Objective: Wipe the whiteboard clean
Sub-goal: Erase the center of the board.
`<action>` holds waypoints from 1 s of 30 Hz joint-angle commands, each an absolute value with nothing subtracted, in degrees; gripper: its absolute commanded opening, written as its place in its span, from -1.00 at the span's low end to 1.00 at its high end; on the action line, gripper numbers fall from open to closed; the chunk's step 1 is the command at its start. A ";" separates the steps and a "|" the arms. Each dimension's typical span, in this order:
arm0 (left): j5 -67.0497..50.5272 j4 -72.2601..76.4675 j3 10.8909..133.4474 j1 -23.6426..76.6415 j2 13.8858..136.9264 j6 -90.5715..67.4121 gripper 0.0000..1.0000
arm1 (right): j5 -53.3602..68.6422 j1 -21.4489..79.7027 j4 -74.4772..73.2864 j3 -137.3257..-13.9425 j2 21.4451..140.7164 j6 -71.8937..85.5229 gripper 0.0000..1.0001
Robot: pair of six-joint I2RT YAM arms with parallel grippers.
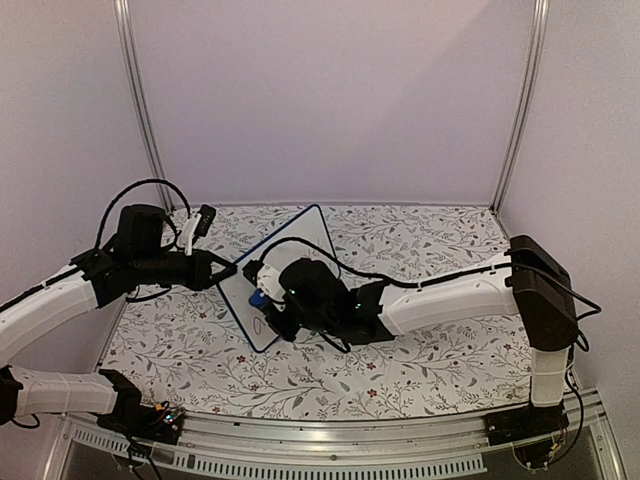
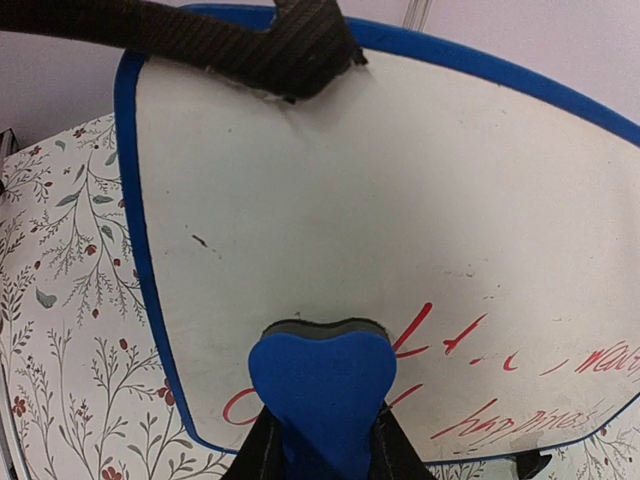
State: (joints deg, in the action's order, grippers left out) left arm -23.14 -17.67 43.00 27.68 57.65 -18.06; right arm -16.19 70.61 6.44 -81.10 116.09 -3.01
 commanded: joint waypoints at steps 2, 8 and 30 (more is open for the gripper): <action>-24.93 -14.96 43.02 27.82 57.10 -17.92 -1.00 | -16.62 70.84 6.85 -79.92 115.74 -2.28 -0.69; -24.98 -14.87 42.98 27.77 57.19 -17.92 -1.00 | -17.00 70.86 7.07 -79.77 115.59 -2.35 -0.69; -25.27 -14.99 42.89 27.81 57.30 -17.88 -1.00 | -17.39 70.93 7.88 -83.00 115.27 -3.22 -0.69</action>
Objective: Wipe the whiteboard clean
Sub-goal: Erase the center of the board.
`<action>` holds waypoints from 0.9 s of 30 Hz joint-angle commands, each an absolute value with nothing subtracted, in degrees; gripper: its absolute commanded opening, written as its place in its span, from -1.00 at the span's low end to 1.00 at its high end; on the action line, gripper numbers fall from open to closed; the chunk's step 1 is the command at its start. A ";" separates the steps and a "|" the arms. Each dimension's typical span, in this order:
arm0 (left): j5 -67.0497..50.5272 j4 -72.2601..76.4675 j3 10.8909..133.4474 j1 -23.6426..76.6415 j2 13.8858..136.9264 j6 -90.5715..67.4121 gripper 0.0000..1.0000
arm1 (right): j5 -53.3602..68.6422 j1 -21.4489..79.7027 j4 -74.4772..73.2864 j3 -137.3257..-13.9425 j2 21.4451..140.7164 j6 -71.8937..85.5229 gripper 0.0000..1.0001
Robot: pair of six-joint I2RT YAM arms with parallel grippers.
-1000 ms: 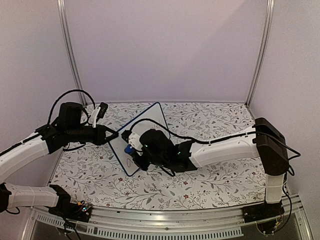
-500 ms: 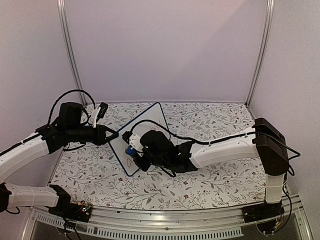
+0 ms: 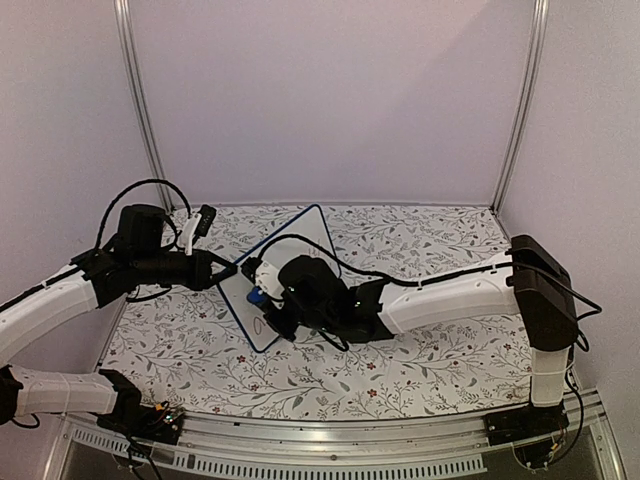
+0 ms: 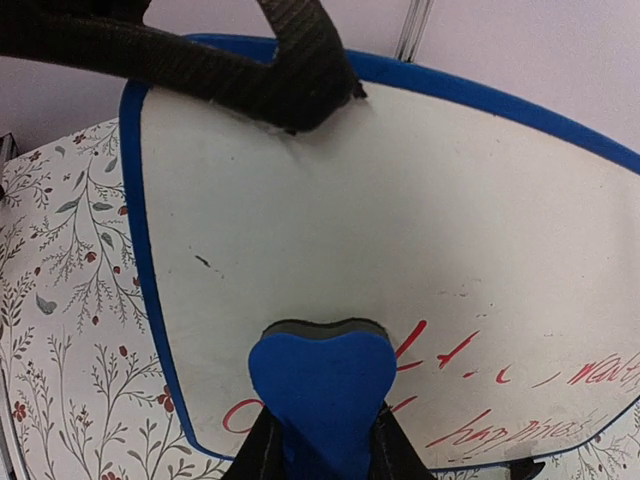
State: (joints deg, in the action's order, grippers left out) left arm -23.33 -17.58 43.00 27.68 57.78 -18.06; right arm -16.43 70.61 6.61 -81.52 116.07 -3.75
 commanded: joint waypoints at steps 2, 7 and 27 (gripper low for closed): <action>-25.42 -14.90 42.96 27.78 57.38 -17.88 -1.00 | -17.39 70.93 7.91 -82.88 114.89 -3.12 -0.69; -25.70 -14.77 42.98 27.85 57.46 -17.85 -1.00 | -17.40 71.04 8.00 -83.47 114.84 -3.90 -0.69; -25.50 -14.90 42.99 27.82 57.22 -17.67 -1.00 | -16.46 71.43 8.70 -81.42 117.40 -3.86 -0.68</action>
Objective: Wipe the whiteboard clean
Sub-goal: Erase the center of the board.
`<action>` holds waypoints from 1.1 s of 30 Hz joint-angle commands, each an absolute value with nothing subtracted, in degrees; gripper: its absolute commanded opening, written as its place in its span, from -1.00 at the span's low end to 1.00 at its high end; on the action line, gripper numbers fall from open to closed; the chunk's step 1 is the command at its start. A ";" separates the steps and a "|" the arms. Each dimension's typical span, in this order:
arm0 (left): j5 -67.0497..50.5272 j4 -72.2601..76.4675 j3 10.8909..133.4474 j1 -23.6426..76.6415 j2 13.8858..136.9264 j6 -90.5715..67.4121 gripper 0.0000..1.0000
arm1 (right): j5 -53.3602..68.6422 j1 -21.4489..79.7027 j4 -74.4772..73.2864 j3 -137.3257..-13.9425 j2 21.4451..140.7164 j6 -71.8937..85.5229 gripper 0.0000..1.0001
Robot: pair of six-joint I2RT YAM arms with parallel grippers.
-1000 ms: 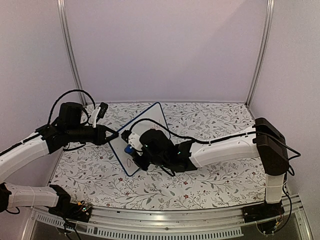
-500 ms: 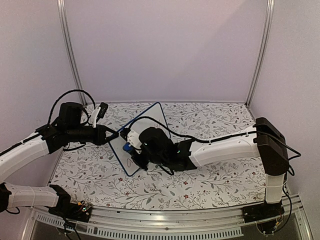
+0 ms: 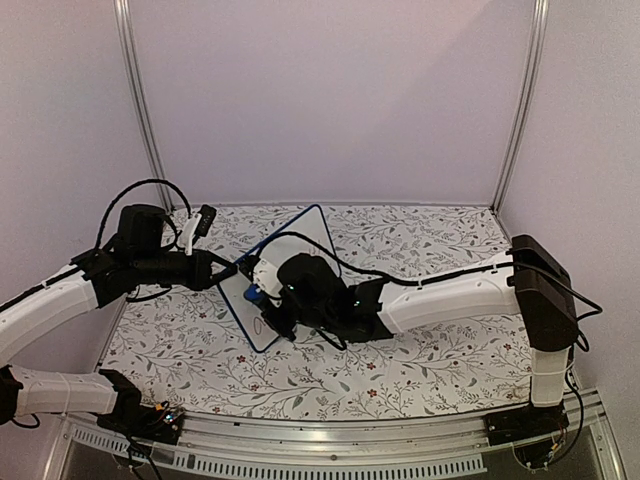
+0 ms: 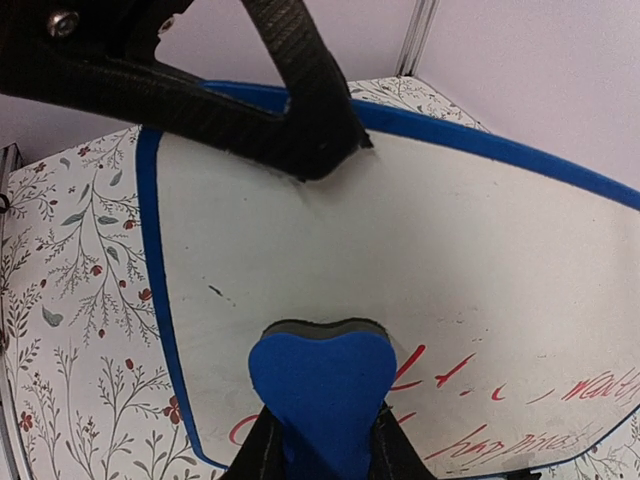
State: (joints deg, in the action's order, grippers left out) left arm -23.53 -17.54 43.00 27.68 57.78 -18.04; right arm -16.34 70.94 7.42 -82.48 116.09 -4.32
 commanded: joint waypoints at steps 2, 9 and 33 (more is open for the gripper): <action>-25.44 -14.86 42.93 27.78 56.99 -17.67 -1.00 | -16.17 71.47 8.64 -80.78 117.80 -3.45 -0.68; -25.57 -14.89 42.98 27.78 56.43 -17.75 -1.00 | -17.04 71.46 8.00 -78.06 117.22 -2.30 -0.69; -25.37 -14.78 43.05 27.77 57.30 -17.67 -1.00 | -21.19 72.45 9.36 -82.62 118.64 -5.39 -0.69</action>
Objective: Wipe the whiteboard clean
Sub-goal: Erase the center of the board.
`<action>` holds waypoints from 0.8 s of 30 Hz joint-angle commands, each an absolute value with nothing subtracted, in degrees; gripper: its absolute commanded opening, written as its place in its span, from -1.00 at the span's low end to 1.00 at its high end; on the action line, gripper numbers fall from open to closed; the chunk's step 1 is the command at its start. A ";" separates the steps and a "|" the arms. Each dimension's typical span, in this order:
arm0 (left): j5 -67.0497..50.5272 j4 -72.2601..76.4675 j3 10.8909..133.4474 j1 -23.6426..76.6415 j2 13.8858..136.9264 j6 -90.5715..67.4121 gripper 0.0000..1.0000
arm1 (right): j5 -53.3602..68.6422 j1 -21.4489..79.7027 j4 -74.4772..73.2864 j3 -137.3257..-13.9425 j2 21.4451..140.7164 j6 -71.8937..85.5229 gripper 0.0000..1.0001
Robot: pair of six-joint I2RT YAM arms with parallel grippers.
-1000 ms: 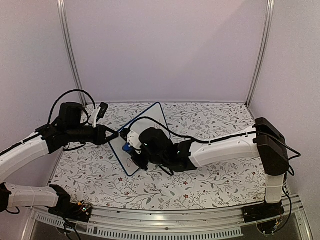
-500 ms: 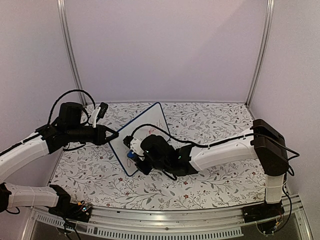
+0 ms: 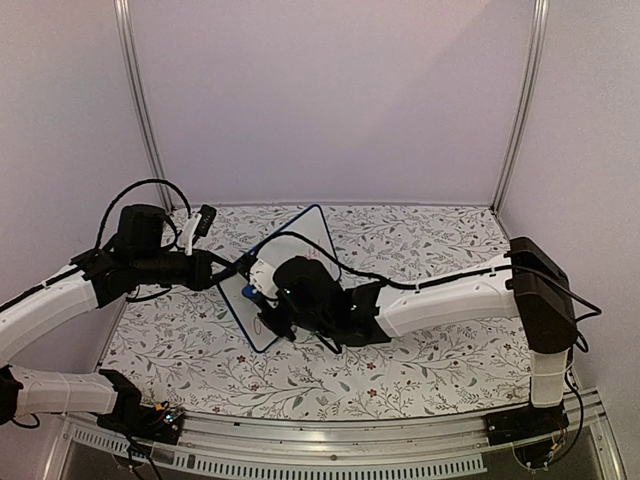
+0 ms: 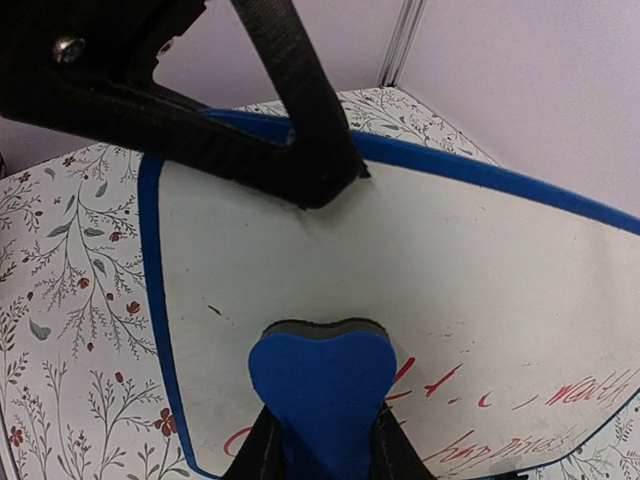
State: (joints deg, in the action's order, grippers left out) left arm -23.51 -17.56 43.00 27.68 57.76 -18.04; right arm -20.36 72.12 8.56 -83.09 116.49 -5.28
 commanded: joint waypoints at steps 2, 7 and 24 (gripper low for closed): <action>-25.63 -14.77 43.06 27.78 57.30 -17.74 -1.00 | -21.16 72.44 10.33 -80.34 119.07 -4.60 -0.69; -25.59 -14.79 42.92 27.78 56.48 -17.84 -1.00 | -21.11 72.43 11.47 -75.70 119.21 -2.39 -0.69; -25.81 -14.68 42.82 27.74 56.44 -17.83 -1.00 | -20.97 72.95 9.63 -85.98 117.74 -6.76 -0.69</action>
State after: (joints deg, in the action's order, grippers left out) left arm -23.14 -17.43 43.00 27.57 57.74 -17.67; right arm -20.62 72.79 7.84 -83.40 118.28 -5.23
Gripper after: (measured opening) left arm 0.014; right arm 0.221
